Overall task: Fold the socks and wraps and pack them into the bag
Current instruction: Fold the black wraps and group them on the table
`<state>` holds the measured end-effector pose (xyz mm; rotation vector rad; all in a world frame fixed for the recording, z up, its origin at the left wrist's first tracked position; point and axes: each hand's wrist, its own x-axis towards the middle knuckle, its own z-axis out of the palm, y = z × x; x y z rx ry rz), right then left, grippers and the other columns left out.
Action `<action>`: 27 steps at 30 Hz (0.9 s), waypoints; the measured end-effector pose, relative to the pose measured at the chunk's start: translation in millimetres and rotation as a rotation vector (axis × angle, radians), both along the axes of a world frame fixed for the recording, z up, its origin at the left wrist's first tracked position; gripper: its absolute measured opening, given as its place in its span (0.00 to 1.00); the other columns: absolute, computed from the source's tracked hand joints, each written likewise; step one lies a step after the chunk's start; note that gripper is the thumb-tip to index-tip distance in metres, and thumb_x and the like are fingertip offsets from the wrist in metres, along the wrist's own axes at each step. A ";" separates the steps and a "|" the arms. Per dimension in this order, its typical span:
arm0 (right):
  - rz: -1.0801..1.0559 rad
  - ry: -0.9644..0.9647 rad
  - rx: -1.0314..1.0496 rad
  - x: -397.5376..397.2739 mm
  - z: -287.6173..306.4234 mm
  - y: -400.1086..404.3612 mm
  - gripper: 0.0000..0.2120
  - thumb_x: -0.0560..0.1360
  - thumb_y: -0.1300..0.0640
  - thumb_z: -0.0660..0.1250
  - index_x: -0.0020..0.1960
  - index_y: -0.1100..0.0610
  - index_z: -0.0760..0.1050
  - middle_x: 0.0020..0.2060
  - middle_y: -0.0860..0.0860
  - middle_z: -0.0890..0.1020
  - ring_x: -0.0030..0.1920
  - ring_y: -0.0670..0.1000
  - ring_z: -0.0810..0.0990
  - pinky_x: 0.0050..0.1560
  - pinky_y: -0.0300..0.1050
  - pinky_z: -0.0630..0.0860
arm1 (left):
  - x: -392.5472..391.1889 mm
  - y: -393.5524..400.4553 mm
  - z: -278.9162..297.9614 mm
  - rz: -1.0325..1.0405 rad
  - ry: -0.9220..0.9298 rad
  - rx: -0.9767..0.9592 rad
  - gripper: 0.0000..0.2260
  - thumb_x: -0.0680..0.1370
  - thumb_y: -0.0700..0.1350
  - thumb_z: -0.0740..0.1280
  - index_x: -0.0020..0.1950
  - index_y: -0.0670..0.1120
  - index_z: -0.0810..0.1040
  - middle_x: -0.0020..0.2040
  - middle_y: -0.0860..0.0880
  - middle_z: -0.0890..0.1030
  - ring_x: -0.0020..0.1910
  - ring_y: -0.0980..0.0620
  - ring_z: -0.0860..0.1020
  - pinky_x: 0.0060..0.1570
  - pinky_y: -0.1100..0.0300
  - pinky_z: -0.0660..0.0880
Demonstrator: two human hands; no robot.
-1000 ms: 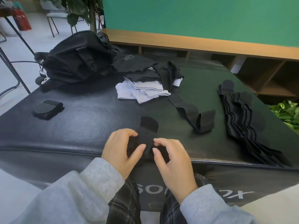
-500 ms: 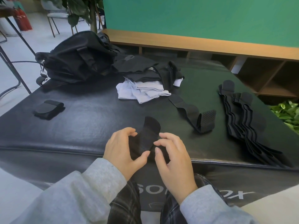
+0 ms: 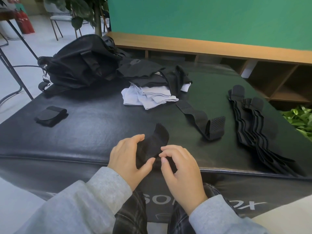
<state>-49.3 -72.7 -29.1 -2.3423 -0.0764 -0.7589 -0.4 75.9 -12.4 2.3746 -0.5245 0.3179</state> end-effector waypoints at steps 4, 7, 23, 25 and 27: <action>-0.036 0.011 0.085 0.4 -1.1 2.2 0.14 0.74 0.48 0.57 0.55 0.50 0.74 0.55 0.35 0.72 0.57 0.37 0.72 0.56 0.38 0.72 | 2.2 1.0 0.6 -0.006 0.003 0.051 0.23 0.72 0.54 0.69 0.65 0.49 0.71 0.58 0.54 0.75 0.61 0.52 0.71 0.61 0.58 0.64; -0.047 0.014 0.042 0.1 -2.2 1.9 0.13 0.74 0.49 0.57 0.56 0.49 0.73 0.55 0.36 0.72 0.58 0.37 0.71 0.56 0.35 0.69 | 4.1 6.5 -4.3 -0.054 -0.079 0.113 0.16 0.72 0.58 0.62 0.56 0.52 0.76 0.56 0.53 0.79 0.54 0.50 0.77 0.52 0.55 0.69; -0.045 -0.027 -0.131 0.3 -2.1 -0.7 0.09 0.72 0.53 0.58 0.49 0.50 0.75 0.49 0.36 0.72 0.50 0.38 0.71 0.51 0.30 0.62 | 74.1 88.1 13.0 0.456 0.033 0.267 0.15 0.76 0.55 0.64 0.60 0.51 0.76 0.61 0.51 0.76 0.63 0.46 0.70 0.59 0.52 0.63; -0.038 -0.029 -0.141 1.0 -1.9 0.3 0.09 0.72 0.54 0.58 0.48 0.50 0.75 0.48 0.37 0.73 0.50 0.40 0.72 0.52 0.30 0.63 | 83.2 98.9 14.6 0.502 0.058 0.270 0.16 0.76 0.55 0.65 0.60 0.50 0.76 0.61 0.49 0.76 0.62 0.45 0.70 0.59 0.51 0.65; -0.036 -0.030 -0.144 1.6 -2.1 0.3 0.09 0.72 0.54 0.58 0.47 0.51 0.76 0.48 0.38 0.74 0.50 0.41 0.72 0.52 0.30 0.63 | 87.5 104.3 13.2 0.515 0.054 0.245 0.16 0.75 0.53 0.66 0.60 0.48 0.76 0.61 0.48 0.75 0.62 0.44 0.70 0.59 0.50 0.66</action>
